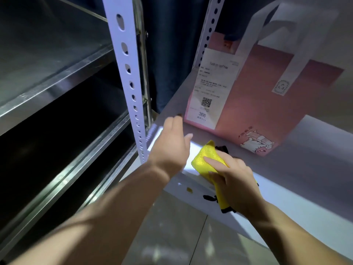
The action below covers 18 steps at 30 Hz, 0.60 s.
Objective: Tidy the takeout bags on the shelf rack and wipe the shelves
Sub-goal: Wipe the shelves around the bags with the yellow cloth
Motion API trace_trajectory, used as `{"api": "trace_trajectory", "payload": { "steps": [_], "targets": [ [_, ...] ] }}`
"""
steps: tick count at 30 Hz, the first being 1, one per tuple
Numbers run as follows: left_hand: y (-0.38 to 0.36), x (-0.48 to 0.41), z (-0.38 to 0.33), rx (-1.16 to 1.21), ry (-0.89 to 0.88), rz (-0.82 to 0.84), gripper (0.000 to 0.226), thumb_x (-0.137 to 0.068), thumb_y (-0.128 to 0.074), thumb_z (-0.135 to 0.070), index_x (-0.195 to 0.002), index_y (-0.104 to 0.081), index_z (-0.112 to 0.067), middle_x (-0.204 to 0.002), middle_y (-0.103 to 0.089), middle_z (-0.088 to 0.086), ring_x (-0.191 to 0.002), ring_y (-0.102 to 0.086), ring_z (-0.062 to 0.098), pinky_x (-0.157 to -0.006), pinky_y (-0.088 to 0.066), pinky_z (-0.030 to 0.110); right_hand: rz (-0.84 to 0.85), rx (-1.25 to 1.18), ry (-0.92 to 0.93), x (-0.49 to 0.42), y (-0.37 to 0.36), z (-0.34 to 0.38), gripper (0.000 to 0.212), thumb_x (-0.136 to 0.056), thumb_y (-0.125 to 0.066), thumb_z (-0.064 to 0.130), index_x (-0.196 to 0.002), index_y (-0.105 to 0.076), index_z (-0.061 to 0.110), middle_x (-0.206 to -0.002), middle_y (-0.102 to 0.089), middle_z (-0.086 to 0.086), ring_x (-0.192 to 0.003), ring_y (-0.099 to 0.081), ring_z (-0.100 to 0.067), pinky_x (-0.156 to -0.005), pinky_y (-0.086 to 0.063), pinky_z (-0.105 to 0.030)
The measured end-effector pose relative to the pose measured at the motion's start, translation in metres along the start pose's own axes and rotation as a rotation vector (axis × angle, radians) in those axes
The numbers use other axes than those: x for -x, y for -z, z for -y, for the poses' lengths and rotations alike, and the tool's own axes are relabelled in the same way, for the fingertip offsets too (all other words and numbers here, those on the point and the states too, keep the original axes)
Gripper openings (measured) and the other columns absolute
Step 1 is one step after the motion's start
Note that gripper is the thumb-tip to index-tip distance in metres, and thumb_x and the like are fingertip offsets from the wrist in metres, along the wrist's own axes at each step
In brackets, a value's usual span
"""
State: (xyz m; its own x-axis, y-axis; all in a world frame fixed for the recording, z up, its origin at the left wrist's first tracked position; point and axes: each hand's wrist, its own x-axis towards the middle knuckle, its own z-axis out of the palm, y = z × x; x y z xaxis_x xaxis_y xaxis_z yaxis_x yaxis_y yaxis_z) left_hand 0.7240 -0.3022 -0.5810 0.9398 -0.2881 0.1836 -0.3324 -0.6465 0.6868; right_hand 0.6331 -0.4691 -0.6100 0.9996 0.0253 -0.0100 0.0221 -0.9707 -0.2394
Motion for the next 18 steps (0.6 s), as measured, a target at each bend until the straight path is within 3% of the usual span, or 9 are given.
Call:
{"api": "trace_trajectory", "payload": {
  "steps": [3, 6, 9, 11, 15, 18],
  "targets": [
    [-0.009, -0.029, -0.007, -0.035, 0.141, 0.029, 0.047, -0.092, -0.048, -0.016, -0.132, -0.035, 0.005, -0.119, -0.046, 0.026, -0.096, -0.051, 0.03, -0.071, -0.033, 0.029, -0.025, -0.057, -0.002, 0.008, 0.007, -0.006, 0.018, -0.093, -0.049, 0.031, -0.106, -0.046, 0.043, -0.108, -0.053, 0.013, -0.078, -0.031, -0.024, -0.066, -0.043, -0.033],
    [-0.016, -0.059, -0.012, -0.012, 0.254, 0.136, 0.054, -0.094, -0.051, -0.021, -0.141, -0.028, -0.007, -0.133, -0.047, 0.02, -0.115, -0.052, 0.033, -0.085, -0.043, 0.035, -0.018, -0.093, 0.007, 0.012, 0.013, -0.009, 0.021, -0.09, -0.051, 0.026, -0.103, -0.046, 0.042, -0.103, -0.053, 0.013, -0.076, -0.034, -0.025, -0.066, -0.044, -0.034],
    [-0.023, -0.071, -0.022, 0.081, 0.212, 0.128, 0.03, -0.093, -0.051, -0.023, -0.12, -0.049, -0.009, -0.117, -0.062, 0.013, -0.106, -0.057, 0.031, -0.086, -0.044, 0.036, -0.006, -0.112, 0.003, 0.015, 0.018, -0.013, 0.023, -0.086, -0.052, 0.021, -0.101, -0.051, 0.038, -0.096, -0.054, 0.011, -0.073, -0.036, -0.025, -0.064, -0.047, -0.034],
    [-0.031, -0.073, -0.03, 0.11, 0.179, 0.144, 0.023, -0.093, -0.049, -0.023, -0.112, -0.053, -0.01, -0.113, -0.064, 0.01, -0.105, -0.057, 0.03, -0.086, -0.044, 0.035, 0.015, -0.104, -0.007, 0.017, 0.02, -0.018, 0.023, -0.084, -0.052, 0.02, -0.099, -0.054, 0.036, -0.096, -0.055, 0.009, -0.074, -0.033, -0.022, -0.064, -0.046, -0.033],
    [-0.046, -0.076, -0.047, 0.143, 0.12, 0.192, 0.023, -0.094, -0.046, -0.022, -0.115, -0.053, -0.015, -0.117, -0.064, 0.006, -0.109, -0.056, 0.027, -0.086, -0.043, 0.03, 0.018, -0.166, -0.007, 0.026, 0.022, -0.032, 0.021, -0.081, -0.051, 0.015, -0.093, -0.051, 0.032, -0.087, -0.048, 0.009, -0.075, -0.027, -0.02, -0.064, -0.044, -0.034],
    [-0.055, -0.074, -0.054, 0.173, 0.099, 0.268, 0.026, -0.094, -0.043, -0.017, -0.118, -0.054, -0.02, -0.12, -0.063, 0.002, -0.111, -0.056, 0.023, -0.089, -0.043, 0.026, 0.0, -0.18, -0.043, 0.033, 0.023, -0.039, 0.026, -0.083, -0.057, 0.016, -0.1, -0.056, 0.036, -0.091, -0.053, 0.012, -0.076, -0.029, -0.02, -0.067, -0.047, -0.032]
  ]
}}
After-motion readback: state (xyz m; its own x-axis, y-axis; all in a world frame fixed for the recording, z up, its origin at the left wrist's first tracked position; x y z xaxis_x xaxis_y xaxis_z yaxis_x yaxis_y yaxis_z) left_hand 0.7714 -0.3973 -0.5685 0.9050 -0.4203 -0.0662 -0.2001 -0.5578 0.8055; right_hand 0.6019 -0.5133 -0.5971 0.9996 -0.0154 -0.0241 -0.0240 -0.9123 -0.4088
